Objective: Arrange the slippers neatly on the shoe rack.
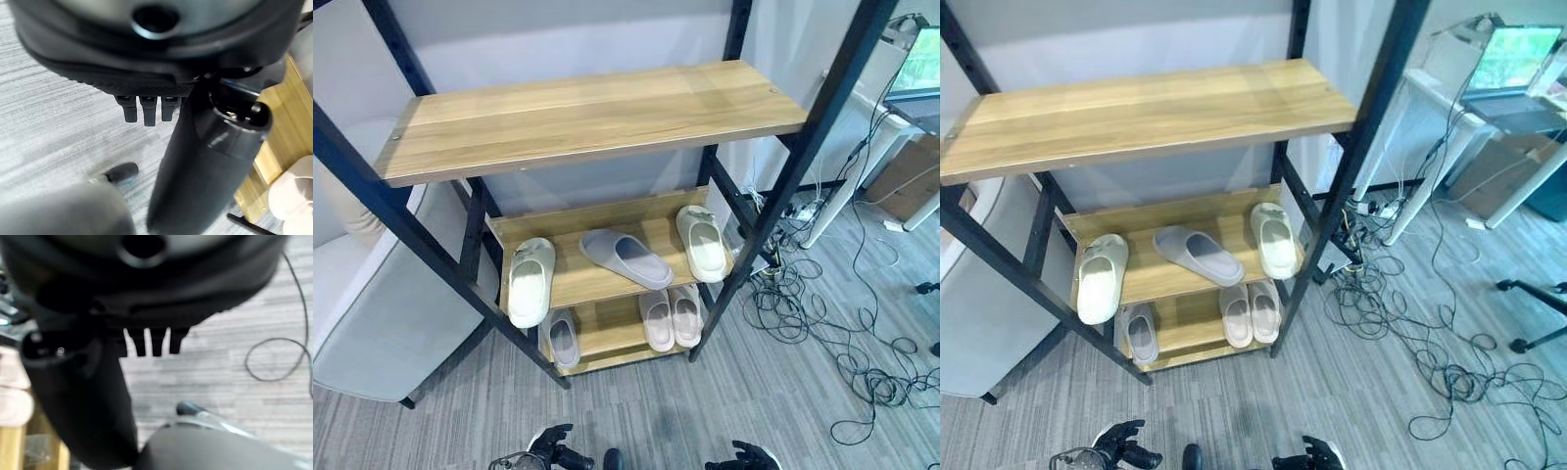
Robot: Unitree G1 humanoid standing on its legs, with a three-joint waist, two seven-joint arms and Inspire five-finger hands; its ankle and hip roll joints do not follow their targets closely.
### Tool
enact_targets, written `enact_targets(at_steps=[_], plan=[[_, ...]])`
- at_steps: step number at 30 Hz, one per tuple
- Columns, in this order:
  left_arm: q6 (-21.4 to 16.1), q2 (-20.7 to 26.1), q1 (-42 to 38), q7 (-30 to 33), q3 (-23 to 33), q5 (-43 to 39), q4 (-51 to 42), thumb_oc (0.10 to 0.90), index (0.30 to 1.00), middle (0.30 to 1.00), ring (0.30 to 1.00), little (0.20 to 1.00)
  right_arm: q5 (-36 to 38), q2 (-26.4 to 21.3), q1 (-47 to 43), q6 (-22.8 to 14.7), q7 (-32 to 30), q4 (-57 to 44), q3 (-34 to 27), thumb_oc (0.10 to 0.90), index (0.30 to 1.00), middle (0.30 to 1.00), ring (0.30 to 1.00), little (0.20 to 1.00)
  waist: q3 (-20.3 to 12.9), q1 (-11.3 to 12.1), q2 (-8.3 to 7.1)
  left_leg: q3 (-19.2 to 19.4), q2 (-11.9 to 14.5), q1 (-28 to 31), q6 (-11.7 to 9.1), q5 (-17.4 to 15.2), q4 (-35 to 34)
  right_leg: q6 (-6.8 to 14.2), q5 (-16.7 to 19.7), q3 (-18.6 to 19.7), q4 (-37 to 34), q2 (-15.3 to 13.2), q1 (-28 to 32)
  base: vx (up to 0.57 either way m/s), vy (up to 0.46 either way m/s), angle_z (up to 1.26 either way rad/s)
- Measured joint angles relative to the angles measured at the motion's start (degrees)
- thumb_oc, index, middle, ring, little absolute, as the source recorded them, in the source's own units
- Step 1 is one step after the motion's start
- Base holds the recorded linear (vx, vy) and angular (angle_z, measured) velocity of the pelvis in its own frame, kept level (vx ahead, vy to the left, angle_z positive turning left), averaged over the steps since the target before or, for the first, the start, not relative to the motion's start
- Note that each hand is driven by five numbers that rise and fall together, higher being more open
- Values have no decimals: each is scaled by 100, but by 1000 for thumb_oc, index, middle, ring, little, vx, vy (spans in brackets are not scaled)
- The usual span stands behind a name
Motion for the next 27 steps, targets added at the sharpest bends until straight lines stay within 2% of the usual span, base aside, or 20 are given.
enact_targets(at_steps=[1,4,5,7,9,11,14,18,23,27], plan=[[11,82,-6,-8,-9,-6,93,800,900,900,900,900,1,40,-112,93,60,-14,22,800,900,900,900,900,-28,76,-123,-66,-88,73,-30,-65,-4,19,-79,150,-300,-66,-36,74,-92,48],[9,233,6,-4,6,-1,122,800,900,900,900,900,40,72,-47,67,166,-39,27,800,900,900,900,900,-43,101,-227,-363,-109,35,-4,-85,-4,-130,45,516,-1298,-53,-52,65,-115,57],[17,239,51,3,56,-9,151,800,900,900,900,900,35,80,-95,82,185,11,28,800,900,900,900,900,-69,131,-299,-456,-111,34,-15,-97,-4,-172,186,606,-1737,-37,-39,35,-130,41],[34,297,48,3,77,6,248,800,900,900,900,900,84,102,-56,104,185,153,7,800,900,900,900,900,-65,114,-294,-635,-88,48,-57,-96,-6,-152,680,686,-2333,-38,137,40,-94,48],[29,351,170,7,118,2,230,800,900,900,900,900,106,136,33,132,198,150,25,800,900,900,900,900,-120,232,-404,-613,-101,159,-179,-168,-6,-303,1402,660,-2670,-60,322,68,-110,19],[34,332,385,1,125,4,211,800,900,900,900,900,98,127,132,150,231,137,36,800,900,900,900,900,-217,258,-352,-627,78,290,-380,-293,-17,-498,1678,534,-3360,120,834,62,-121,1],[34,321,478,-1,111,16,50,800,900,900,900,900,88,47,184,156,230,94,171,800,900,900,900,900,-300,272,-332,-639,249,349,-501,-342,-5,-626,1619,425,-3355,279,925,20,-48,7],[33,264,392,-25,99,131,-38,800,900,900,900,900,83,-11,143,190,236,34,253,800,900,900,900,900,-363,252,-354,-630,268,351,-523,-348,-4,-640,1607,376,-3321,303,941,-10,-26,5],[32,274,309,-228,29,248,-96,800,900,900,900,900,92,-3,223,96,380,-577,361,800,900,900,900,900,-491,221,-450,-626,211,348,-550,-374,-32,-593,1573,393,-3322,246,937,-33,-4,0],[31,291,350,-240,25,255,-141,800,900,900,900,900,357,-224,424,116,664,-1722,605,800,900,900,900,900,-508,215,-458,-609,194,316,-557,-363,-26,-578,1593,409,-3330,231,896,-9,2,0]])
